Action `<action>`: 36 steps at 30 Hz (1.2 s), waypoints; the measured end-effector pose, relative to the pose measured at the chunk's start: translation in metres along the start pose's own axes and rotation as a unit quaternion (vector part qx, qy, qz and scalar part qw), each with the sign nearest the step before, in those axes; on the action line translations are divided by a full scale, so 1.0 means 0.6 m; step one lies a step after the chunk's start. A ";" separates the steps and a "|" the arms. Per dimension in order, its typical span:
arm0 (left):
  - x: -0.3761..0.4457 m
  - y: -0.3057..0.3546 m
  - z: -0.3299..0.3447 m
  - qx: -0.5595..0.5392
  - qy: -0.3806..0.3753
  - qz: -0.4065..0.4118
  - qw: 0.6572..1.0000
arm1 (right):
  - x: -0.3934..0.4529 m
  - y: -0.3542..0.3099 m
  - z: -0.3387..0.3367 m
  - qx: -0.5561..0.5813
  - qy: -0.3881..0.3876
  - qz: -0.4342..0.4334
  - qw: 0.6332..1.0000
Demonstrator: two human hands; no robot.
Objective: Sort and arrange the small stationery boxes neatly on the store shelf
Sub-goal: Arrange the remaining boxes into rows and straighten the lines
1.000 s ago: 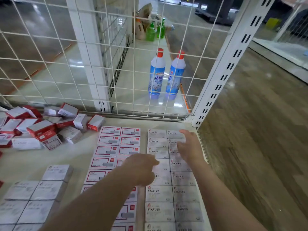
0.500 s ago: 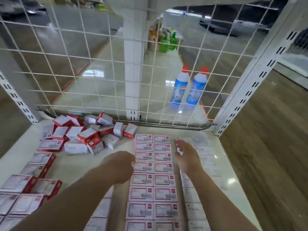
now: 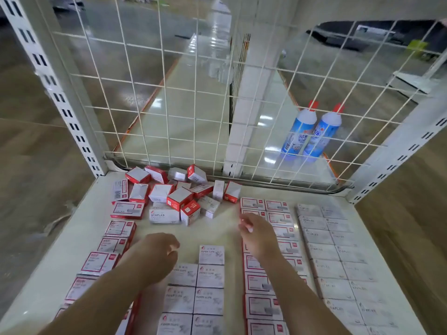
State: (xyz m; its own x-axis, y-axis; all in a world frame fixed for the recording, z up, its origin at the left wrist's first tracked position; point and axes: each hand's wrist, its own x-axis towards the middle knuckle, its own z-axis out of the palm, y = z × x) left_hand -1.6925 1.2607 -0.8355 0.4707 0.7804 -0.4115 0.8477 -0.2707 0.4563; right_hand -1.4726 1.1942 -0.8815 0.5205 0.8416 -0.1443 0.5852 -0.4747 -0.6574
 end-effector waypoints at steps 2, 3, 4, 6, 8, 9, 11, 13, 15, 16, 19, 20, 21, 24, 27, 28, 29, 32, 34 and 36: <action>0.000 -0.011 -0.004 0.008 -0.018 -0.002 1.000 | 0.012 -0.014 0.016 0.001 -0.007 0.014 1.000; 0.002 -0.016 -0.005 0.013 -0.021 0.001 1.000 | 0.017 -0.021 0.022 -0.004 -0.011 0.014 1.000; 0.004 -0.018 -0.006 0.017 -0.023 0.003 1.000 | 0.022 -0.028 0.028 -0.010 -0.013 0.013 1.000; 0.009 -0.020 -0.005 0.020 -0.024 0.005 0.999 | 0.028 -0.043 0.038 -0.026 -0.013 0.000 1.000; 0.014 -0.016 -0.003 0.024 -0.034 0.010 0.999 | 0.036 -0.059 0.045 -0.044 -0.016 -0.017 0.999; 0.017 -0.013 -0.002 0.024 -0.039 0.014 0.999 | 0.041 -0.065 0.048 -0.051 -0.019 -0.023 0.998; 0.023 -0.004 -0.001 0.019 -0.048 0.026 0.998 | 0.054 -0.074 0.056 -0.059 -0.026 -0.030 0.997; 0.027 0.001 -0.001 0.005 -0.046 0.036 0.998 | 0.067 -0.078 0.069 -0.067 -0.027 -0.034 0.997; 0.031 -0.003 -0.001 0.001 -0.041 0.043 0.998 | 0.076 -0.081 0.082 -0.069 -0.021 -0.027 0.997; 0.033 -0.006 -0.002 0.001 -0.042 0.044 0.998 | 0.079 -0.081 0.086 -0.064 -0.021 -0.018 0.998; 0.035 -0.015 -0.006 -0.007 -0.043 0.039 0.998 | 0.084 -0.078 0.093 -0.058 -0.013 -0.004 0.998; 0.035 -0.018 -0.008 -0.013 -0.044 0.037 0.998 | 0.081 -0.078 0.092 -0.057 -0.010 0.003 0.998; 0.034 -0.020 -0.010 -0.018 -0.046 0.034 0.998 | 0.077 -0.080 0.088 -0.053 -0.006 0.008 0.999; 0.031 -0.027 -0.016 -0.023 -0.057 0.023 0.998 | 0.063 -0.076 0.076 -0.031 -0.009 0.024 0.999; 0.031 -0.028 -0.020 -0.057 -0.069 0.010 0.996 | 0.046 -0.070 0.056 -0.026 0.014 0.024 0.999; 0.031 -0.026 -0.022 -0.072 -0.071 0.005 0.995 | 0.041 -0.065 0.052 -0.023 0.031 0.032 0.999; 0.032 -0.024 -0.023 -0.086 -0.071 -0.001 0.994 | 0.034 -0.063 0.045 -0.013 0.047 0.041 0.998; 0.033 -0.018 -0.032 -0.122 -0.060 -0.008 0.991 | 0.004 -0.066 0.034 0.056 0.071 0.029 0.995; 0.033 -0.015 -0.038 -0.150 -0.061 -0.004 0.987 | -0.021 -0.073 0.029 0.103 0.068 -0.001 0.992; 0.032 -0.012 -0.042 -0.180 -0.065 0.006 0.982 | -0.043 -0.084 0.024 0.132 0.049 -0.033 0.990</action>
State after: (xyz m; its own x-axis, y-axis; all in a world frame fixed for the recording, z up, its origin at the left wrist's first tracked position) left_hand -1.6955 1.2915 -0.8268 0.5263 0.6942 -0.4910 0.7121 -0.0444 0.7006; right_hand -1.5246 1.1999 -0.8555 0.5522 0.8331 -0.0312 0.4442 -0.3257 -0.8346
